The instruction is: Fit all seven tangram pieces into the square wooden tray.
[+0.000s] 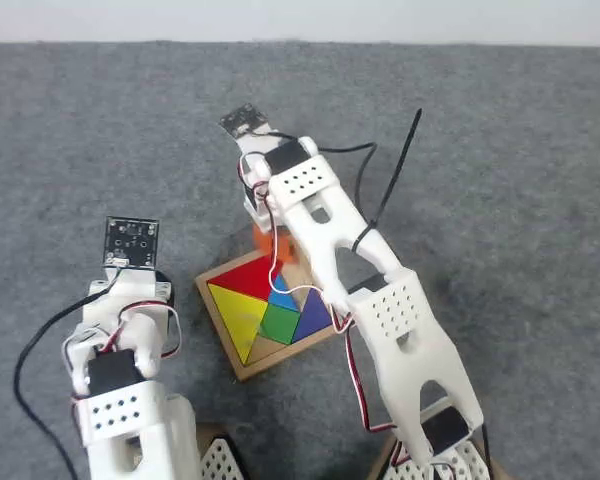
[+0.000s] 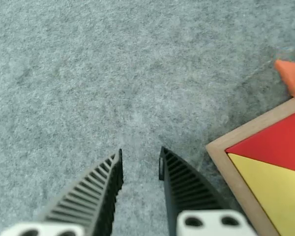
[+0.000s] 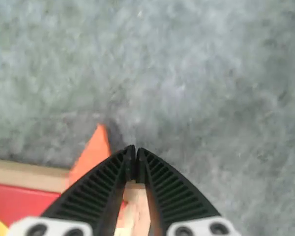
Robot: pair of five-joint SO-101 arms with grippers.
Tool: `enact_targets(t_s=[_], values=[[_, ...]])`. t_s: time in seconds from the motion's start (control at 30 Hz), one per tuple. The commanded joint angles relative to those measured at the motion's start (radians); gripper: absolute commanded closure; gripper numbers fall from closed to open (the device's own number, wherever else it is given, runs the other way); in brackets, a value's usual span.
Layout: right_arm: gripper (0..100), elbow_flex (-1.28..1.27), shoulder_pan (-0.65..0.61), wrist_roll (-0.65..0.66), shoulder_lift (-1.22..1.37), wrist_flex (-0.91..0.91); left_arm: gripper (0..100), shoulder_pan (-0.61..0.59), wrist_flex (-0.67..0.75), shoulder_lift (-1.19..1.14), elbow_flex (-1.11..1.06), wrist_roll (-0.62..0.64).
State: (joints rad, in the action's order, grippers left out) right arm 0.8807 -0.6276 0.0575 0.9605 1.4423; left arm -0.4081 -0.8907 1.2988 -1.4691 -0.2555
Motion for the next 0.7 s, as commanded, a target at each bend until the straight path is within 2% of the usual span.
enact_targets(t_s=[0.0,0.17,0.4,0.67], values=[[99.2,0.048,-0.007,-0.006,-0.027,0.054,89,0.003,-0.003,-0.005,0.007,-0.008],[99.2,0.068,-0.007,-0.006,-0.035,0.113,89,0.003,-0.003,-0.005,0.007,-0.008],[99.2,0.299,0.064,-0.012,-0.021,0.110,89,0.003,-0.003,-0.005,0.007,-0.008],[99.2,0.371,-0.038,-0.006,0.134,-0.137,89,0.003,-0.003,-0.005,0.007,-0.008]])
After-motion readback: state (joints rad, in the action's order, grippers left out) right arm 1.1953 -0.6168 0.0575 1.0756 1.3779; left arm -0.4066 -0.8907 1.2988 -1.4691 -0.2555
